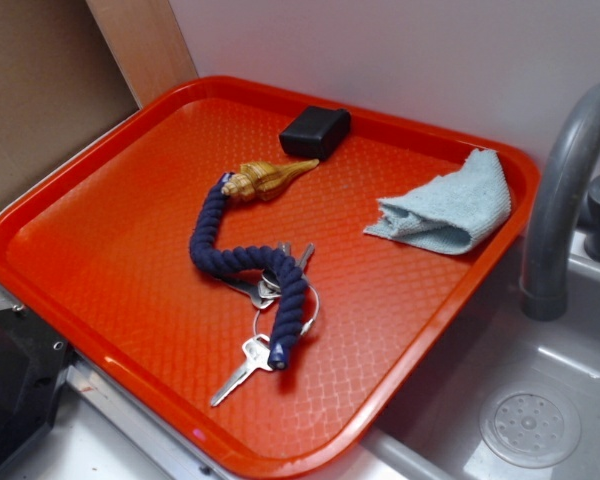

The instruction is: Grab the blue cloth.

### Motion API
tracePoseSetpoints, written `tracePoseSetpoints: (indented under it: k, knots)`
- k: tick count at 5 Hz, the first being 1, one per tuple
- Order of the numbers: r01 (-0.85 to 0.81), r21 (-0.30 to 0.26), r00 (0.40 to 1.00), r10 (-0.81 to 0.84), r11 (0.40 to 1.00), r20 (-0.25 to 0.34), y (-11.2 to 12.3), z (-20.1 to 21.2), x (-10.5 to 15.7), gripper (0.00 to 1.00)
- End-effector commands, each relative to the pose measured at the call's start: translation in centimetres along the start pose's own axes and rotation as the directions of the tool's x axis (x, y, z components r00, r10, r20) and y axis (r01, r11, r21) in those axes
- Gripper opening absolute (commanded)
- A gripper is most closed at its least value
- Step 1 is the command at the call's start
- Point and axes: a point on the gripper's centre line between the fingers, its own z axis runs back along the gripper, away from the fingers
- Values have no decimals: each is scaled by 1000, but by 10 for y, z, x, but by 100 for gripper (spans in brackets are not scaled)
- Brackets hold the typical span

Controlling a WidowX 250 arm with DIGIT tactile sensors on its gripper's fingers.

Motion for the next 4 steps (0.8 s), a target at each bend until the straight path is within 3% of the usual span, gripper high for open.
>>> tracePoseSetpoints:
  k: [1, 2, 4]
  knots:
    - [0, 0, 1000, 0, 1000, 0, 0, 0, 0, 100]
    - [43, 60, 999, -43, 997, 8, -5, -32, 14, 100]
    - [43, 60, 999, -43, 997, 8, -5, -32, 14, 100]
